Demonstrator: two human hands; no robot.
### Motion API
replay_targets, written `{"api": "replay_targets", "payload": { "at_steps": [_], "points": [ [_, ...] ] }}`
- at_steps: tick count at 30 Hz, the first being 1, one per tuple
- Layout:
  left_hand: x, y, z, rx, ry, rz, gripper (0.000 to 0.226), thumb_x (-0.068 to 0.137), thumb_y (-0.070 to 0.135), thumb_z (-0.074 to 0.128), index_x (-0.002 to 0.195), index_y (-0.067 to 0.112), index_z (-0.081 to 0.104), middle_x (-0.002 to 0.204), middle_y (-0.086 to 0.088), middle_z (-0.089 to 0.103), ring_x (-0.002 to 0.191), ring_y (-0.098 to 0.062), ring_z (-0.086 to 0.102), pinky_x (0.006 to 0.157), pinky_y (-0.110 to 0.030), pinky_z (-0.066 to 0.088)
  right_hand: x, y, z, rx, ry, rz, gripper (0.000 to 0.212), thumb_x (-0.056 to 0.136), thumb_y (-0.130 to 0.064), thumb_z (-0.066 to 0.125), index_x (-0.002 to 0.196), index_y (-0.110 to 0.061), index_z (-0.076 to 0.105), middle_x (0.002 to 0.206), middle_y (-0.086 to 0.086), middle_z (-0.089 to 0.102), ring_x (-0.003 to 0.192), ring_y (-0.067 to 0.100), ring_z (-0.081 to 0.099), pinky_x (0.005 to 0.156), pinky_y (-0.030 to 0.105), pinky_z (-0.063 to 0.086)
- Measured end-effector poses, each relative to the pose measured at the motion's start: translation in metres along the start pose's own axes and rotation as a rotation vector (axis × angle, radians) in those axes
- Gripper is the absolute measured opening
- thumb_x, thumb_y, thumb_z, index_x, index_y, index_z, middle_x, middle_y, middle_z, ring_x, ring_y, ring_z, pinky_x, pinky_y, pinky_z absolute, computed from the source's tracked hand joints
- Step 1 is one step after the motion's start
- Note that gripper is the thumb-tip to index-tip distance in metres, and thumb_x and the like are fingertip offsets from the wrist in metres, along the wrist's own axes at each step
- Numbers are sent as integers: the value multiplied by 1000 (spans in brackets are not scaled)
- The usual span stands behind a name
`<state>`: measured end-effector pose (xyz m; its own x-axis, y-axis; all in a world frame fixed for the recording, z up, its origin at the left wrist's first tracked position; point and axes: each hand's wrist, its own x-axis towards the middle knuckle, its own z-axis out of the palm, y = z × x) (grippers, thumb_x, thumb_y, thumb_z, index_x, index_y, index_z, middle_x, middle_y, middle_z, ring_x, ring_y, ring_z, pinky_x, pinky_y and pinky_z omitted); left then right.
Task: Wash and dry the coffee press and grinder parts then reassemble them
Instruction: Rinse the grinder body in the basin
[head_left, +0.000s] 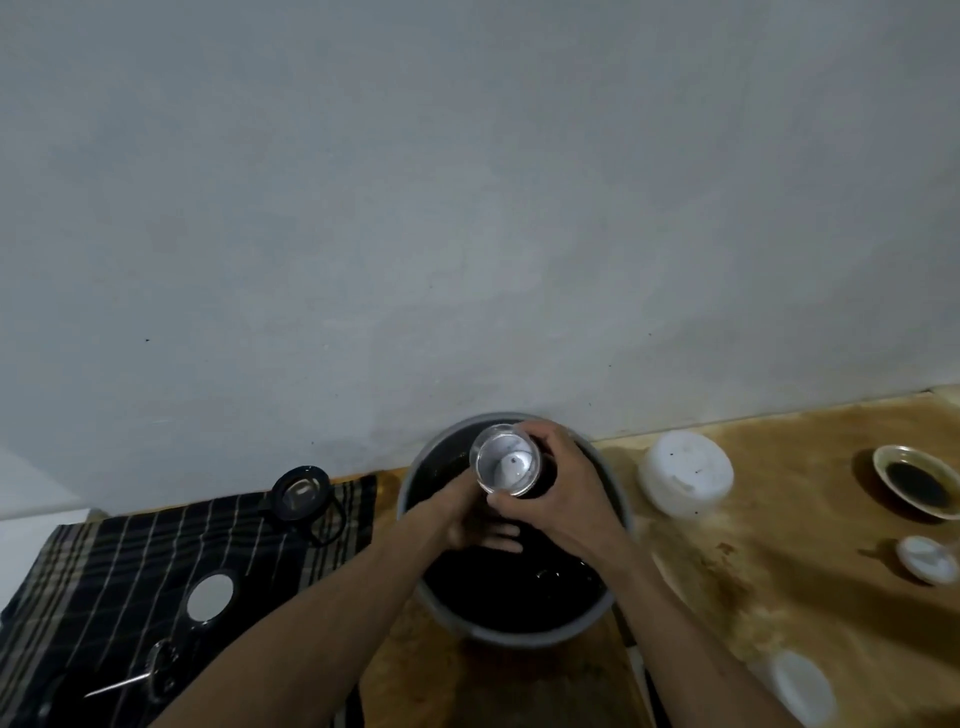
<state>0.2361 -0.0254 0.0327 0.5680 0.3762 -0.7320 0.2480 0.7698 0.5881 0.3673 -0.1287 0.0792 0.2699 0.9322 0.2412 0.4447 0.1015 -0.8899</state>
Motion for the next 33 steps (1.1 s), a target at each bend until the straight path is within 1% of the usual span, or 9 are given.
{"api": "replay_targets", "payload": {
  "at_steps": [4,9,11,14,16,18,23,28,33],
  "points": [
    [-14,24,-12,-21,-109,-44,67,92,69,55,119,10,73,117,-20,72,104,-42,67,77,-55,62,-3,8,5,-44,-64,-55,71,66,-24,96,126,-28,57,126,-13,60,120,7,59,98,23,49],
    [-17,26,-23,52,-63,12,35,88,42,66,110,15,67,95,-9,70,83,-24,68,68,-37,58,-5,21,5,-8,-260,38,66,76,-46,87,135,-35,58,146,-17,47,138,-2,43,111,14,37],
    [-12,21,-33,3,-51,-6,34,85,41,70,108,16,67,96,-11,71,85,-28,67,75,-43,58,1,31,2,79,-144,188,53,82,-50,76,132,-37,62,148,-14,46,139,-4,42,116,20,33],
    [-8,10,-43,-37,-106,-45,42,82,39,74,114,12,69,101,-16,71,86,-32,69,80,-48,57,11,57,-1,54,-27,605,53,91,-57,65,137,-29,61,145,-1,55,133,15,54,116,39,40],
    [-5,5,-42,-54,-171,-68,45,86,37,69,119,7,67,101,-19,70,84,-33,69,78,-47,59,7,71,2,226,-113,859,70,84,-69,66,138,-25,59,136,0,64,122,25,63,101,48,55],
    [-1,4,-40,-99,-182,-81,47,89,36,68,124,5,64,106,-21,70,89,-35,69,82,-50,59,5,74,7,468,-66,965,65,85,-58,75,133,-16,63,126,6,70,110,31,69,82,44,63],
    [12,8,-46,-142,57,-64,57,86,46,77,132,15,62,132,-20,64,117,-41,63,88,-61,58,10,89,16,506,195,964,65,82,-43,85,131,-8,63,120,10,72,104,26,72,74,39,65],
    [34,-6,-37,106,329,29,68,86,57,74,136,16,55,127,-7,62,106,-30,65,72,-48,65,15,99,29,443,268,986,61,83,-43,84,127,-7,62,125,9,67,105,23,67,83,44,63],
    [44,-9,-40,224,415,30,70,94,69,53,130,9,52,115,-9,63,100,-32,66,65,-42,64,18,107,37,386,265,1070,37,104,-47,53,121,-14,61,121,10,62,109,28,61,90,47,60]
  ]
}}
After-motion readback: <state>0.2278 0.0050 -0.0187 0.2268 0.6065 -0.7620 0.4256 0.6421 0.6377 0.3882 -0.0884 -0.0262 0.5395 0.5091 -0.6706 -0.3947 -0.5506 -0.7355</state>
